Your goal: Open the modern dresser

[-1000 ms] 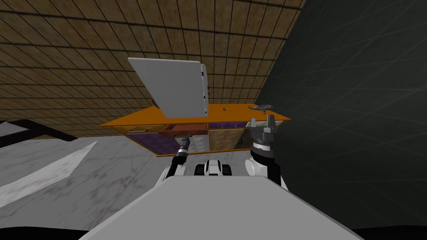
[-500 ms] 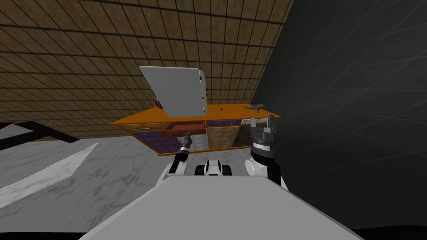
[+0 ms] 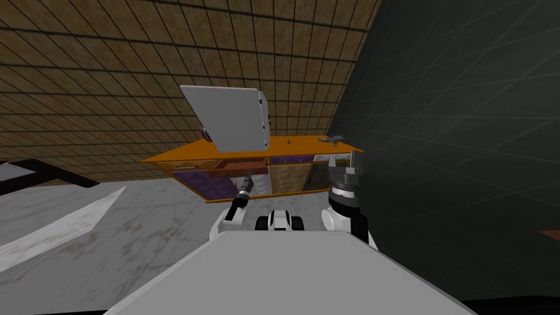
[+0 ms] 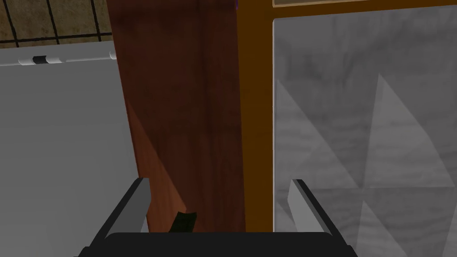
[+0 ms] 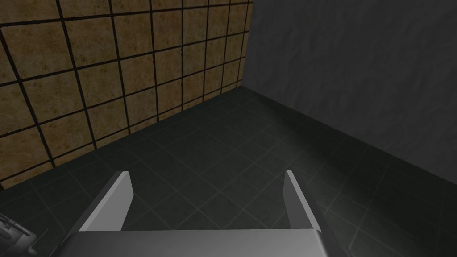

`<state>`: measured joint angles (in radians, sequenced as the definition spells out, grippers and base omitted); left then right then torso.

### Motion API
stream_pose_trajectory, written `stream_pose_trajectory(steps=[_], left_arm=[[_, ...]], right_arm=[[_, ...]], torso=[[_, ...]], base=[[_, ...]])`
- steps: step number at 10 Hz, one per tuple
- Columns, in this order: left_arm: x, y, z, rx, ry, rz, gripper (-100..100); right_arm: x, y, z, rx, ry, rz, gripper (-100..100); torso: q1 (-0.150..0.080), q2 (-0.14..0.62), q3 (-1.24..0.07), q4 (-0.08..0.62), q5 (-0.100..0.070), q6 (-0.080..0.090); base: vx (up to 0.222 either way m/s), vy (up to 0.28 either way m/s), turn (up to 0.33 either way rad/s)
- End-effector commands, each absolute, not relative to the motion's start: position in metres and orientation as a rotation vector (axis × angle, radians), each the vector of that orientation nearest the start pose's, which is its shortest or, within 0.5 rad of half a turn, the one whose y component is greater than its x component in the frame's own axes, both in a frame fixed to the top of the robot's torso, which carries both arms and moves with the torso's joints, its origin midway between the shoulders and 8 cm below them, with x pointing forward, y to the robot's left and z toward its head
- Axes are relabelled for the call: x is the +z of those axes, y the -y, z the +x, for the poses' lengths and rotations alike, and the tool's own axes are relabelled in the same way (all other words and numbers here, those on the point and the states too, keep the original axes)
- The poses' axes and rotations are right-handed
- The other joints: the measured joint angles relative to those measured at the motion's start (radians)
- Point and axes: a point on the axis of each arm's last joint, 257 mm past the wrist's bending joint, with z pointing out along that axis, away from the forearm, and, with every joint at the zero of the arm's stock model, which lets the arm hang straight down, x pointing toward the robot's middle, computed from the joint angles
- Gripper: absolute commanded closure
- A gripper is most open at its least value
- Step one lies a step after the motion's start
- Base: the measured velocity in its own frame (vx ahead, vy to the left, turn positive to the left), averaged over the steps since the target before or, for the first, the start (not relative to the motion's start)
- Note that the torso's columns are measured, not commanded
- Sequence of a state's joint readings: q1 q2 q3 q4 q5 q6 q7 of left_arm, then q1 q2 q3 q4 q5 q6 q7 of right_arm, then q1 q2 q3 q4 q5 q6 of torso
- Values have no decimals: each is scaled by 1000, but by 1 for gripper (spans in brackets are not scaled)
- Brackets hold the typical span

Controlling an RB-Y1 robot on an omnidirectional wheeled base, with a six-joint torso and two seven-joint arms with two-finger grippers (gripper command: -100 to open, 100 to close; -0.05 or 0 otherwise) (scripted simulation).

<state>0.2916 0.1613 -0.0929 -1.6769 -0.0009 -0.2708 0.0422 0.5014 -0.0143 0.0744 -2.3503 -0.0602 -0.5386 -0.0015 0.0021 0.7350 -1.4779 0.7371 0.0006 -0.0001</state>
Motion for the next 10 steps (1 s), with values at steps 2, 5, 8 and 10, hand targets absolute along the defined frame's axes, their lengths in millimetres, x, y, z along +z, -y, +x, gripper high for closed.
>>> stream_pose_trajectory(steps=[2,5,8,10], left_arm=[[-252,-255,480,-1236,-1245,-1041,-100],[-250,-266,498,-1256,-1253,-1029,-100],[-268,-271,508,-1230,-1279,-1052,-100],[-259,-282,519,-1252,-1267,-1044,-100]], right_arm=[[61,258,324,1441,-510,611,0],[61,258,324,1441,-510,611,0],[61,258,324,1441,-511,611,0],[61,258,324,1441,-511,611,0]], torso=[[-4,7,5,2,-1,0],[-2,3,2,1,-1,0],[-1,0,0,0,0,0],[-1,1,0,0,0,0]], base=[[-93,-55,-22],[-67,-40,-46],[-27,-18,8],[-53,-37,-41]])
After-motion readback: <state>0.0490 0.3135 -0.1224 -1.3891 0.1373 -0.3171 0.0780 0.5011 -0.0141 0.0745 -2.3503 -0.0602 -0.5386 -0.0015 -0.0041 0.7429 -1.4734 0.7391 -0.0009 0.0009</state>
